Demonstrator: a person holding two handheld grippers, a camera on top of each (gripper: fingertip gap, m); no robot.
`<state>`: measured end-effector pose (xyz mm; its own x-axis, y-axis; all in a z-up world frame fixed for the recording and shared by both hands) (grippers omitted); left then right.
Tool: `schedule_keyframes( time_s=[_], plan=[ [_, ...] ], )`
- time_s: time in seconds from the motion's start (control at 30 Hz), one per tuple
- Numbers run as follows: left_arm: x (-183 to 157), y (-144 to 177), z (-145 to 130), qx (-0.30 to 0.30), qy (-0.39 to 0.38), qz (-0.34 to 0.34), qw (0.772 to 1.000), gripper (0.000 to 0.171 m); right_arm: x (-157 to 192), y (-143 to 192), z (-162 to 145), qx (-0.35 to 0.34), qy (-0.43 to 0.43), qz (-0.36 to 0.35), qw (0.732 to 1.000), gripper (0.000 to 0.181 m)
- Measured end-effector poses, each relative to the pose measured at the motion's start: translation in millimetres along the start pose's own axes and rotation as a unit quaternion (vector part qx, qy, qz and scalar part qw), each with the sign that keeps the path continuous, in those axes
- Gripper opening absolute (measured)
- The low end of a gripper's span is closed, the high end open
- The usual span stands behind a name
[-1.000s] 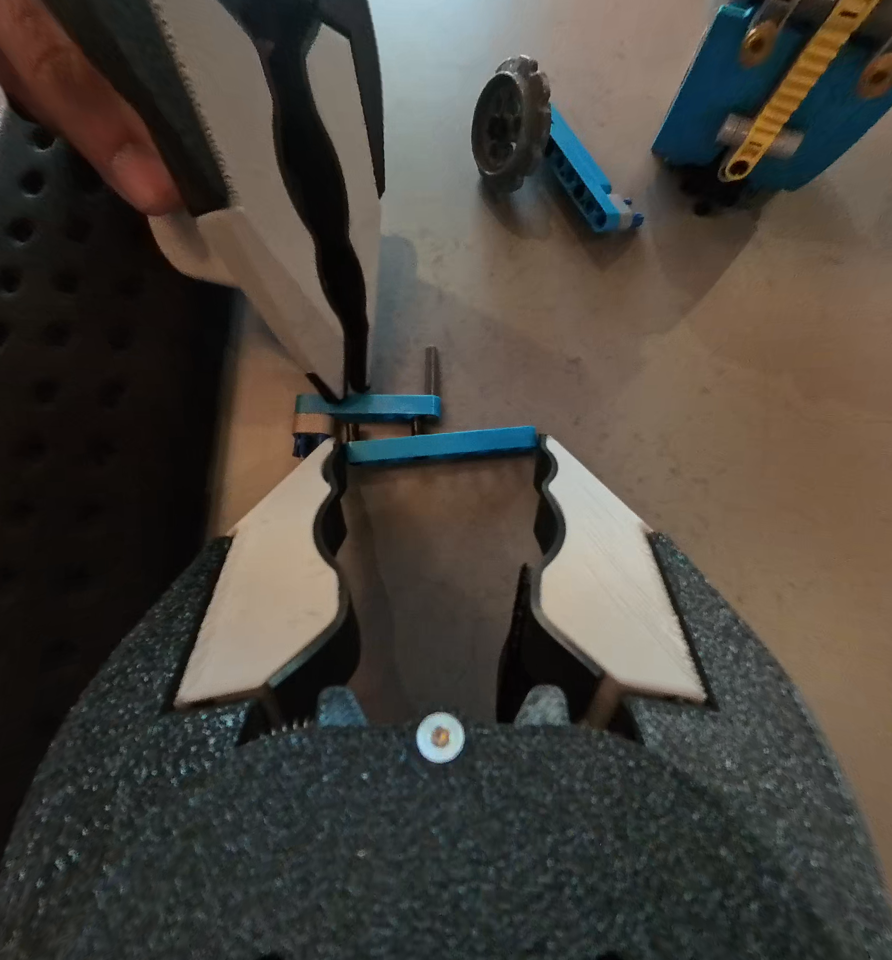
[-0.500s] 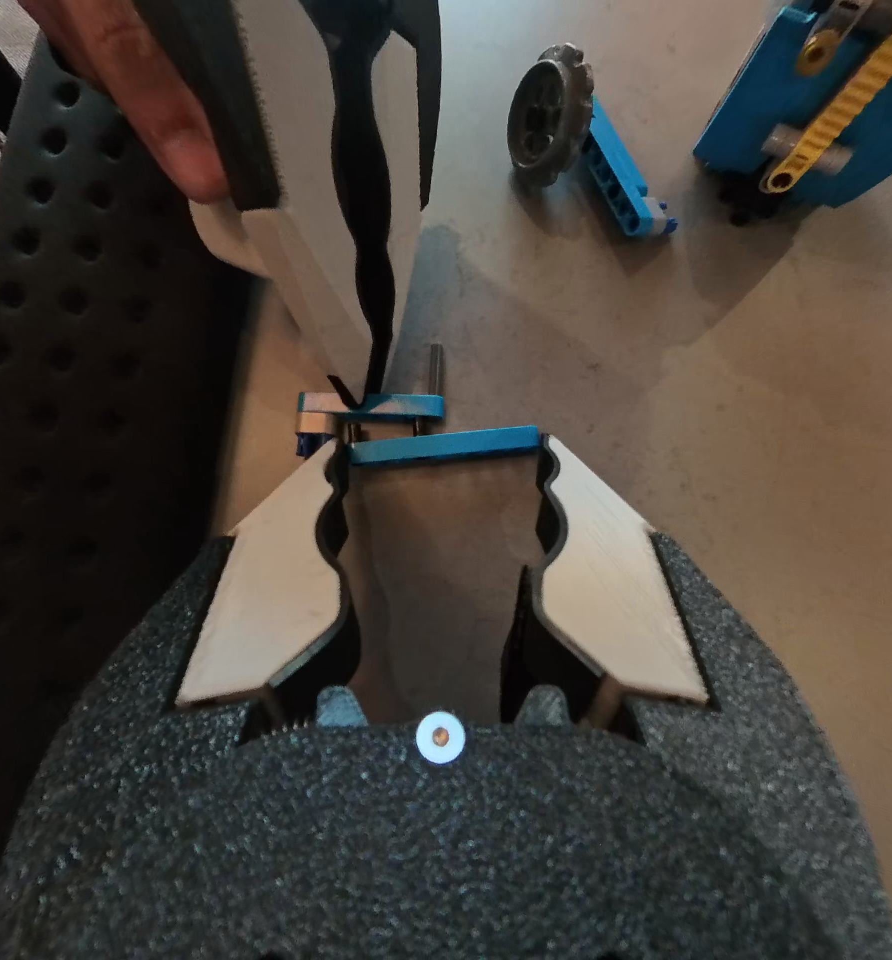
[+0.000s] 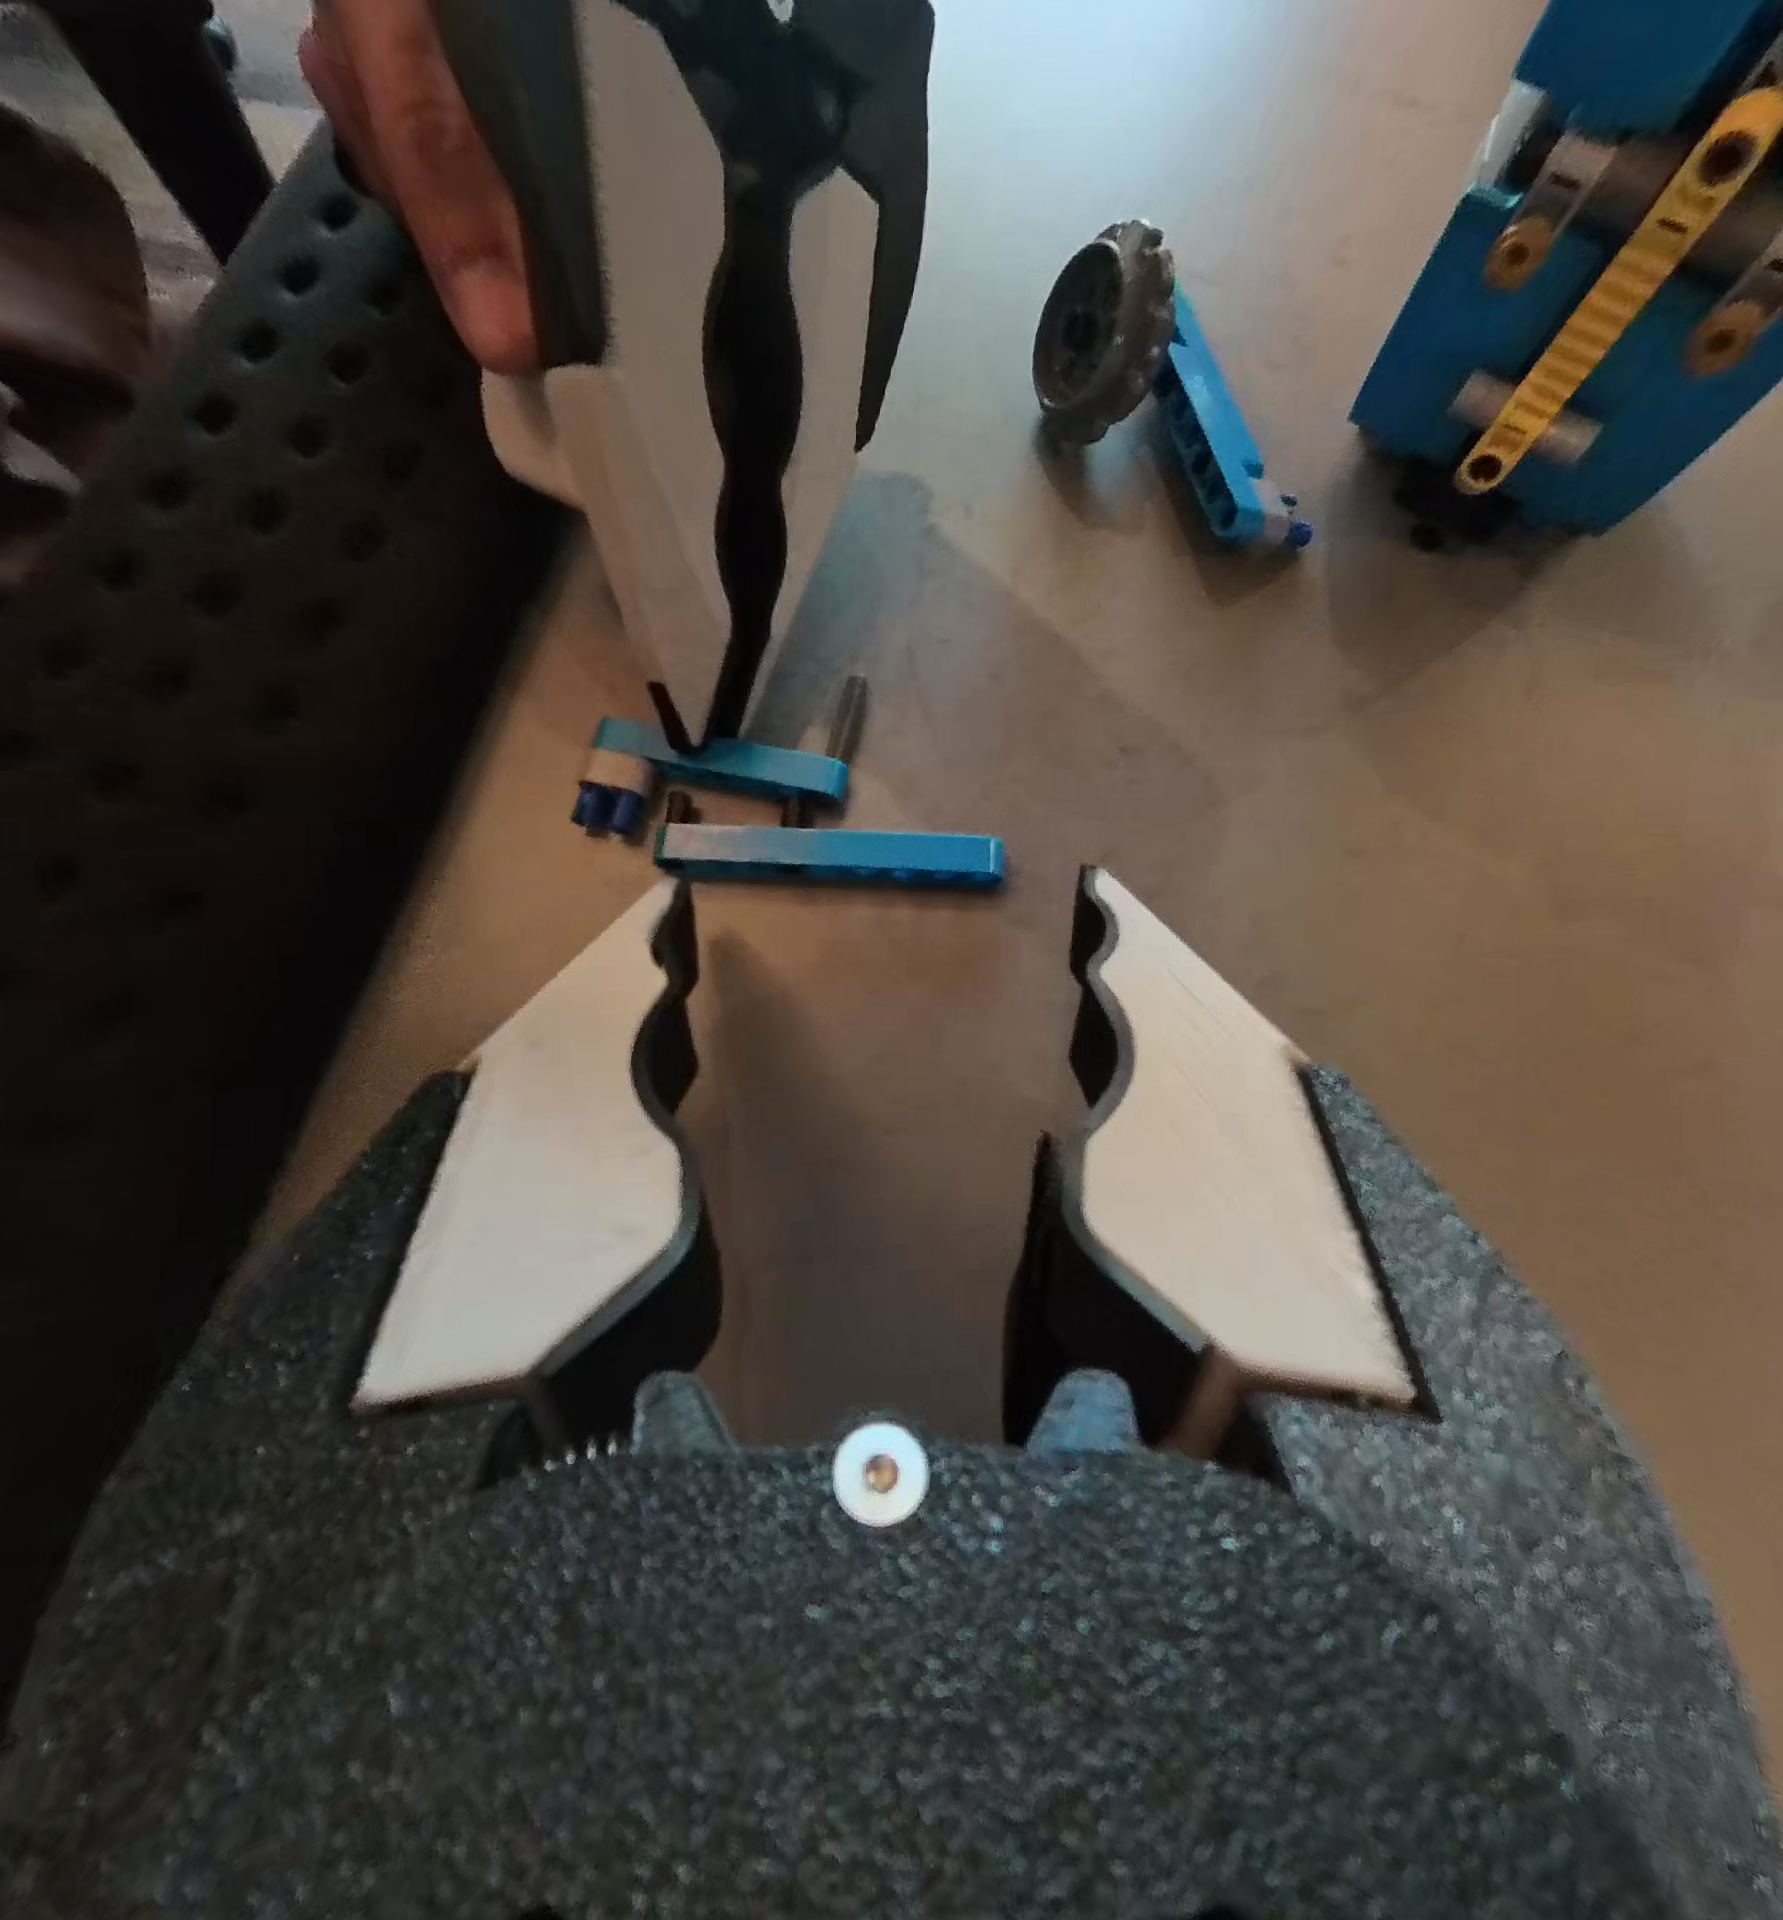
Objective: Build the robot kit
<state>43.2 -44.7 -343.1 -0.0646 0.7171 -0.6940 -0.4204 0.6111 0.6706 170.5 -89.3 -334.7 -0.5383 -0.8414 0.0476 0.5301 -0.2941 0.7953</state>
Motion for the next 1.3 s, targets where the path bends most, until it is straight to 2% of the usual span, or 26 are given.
schedule_keyframes(
  time_s=[0.07,0.17,0.23,0.37,0.43,0.47,0.87,1.0,1.13,1.3],
  plan=[
    [1,0,0,0.001,0.000,-0.003,1.000,0.005,-4,4,1,0.005,0.028,-0.005,1.000,0.066],
    [1,1,0,0.002,0.001,-0.006,1.000,0.005,-6,-1,3,0.032,0.075,-0.037,0.996,0.064],
    [1,1,0,0.002,0.001,-0.006,1.000,0.005,0,-10,7,0.035,0.085,-0.026,0.995,0.063],
    [1,0,2,0.000,-0.003,-0.001,1.000,0.004,8,-13,9,0.038,0.090,-0.019,0.995,0.048],
    [1,0,5,0.002,-0.010,0.004,1.000,0.004,16,-14,9,0.034,0.102,-0.004,0.994,0.029],
    [1,0,6,0.004,-0.013,0.005,1.000,0.004,19,-15,9,0.032,0.110,-0.007,0.993,0.026],
    [4,-1,12,0.025,-0.018,-0.012,0.999,0.004,20,-13,7,0.022,0.128,-0.028,0.991,0.025],
    [4,-1,13,0.032,-0.036,-0.009,0.999,0.004,14,-11,9,0.006,0.140,-0.081,0.987,0.052],
    [3,-1,19,0.073,-0.079,0.000,0.994,0.004,11,-12,9,0.010,0.135,-0.042,0.990,0.047],
    [2,-2,27,0.132,-0.122,0.001,0.984,0.004,22,-13,7,-0.006,0.236,-0.045,0.971,0.026]
  ],
)
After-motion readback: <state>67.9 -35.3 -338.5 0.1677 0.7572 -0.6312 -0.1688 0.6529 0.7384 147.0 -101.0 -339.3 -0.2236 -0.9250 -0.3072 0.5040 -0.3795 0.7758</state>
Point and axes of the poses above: each gripper's, where its closed fingertips meet, y back along the fingers, z out of its top, x = y × z across the jaws, the point moved 7 cm from there along y, back along the fingers, and after that the axes turned 12 degrees about x, right-handed, at the moved point
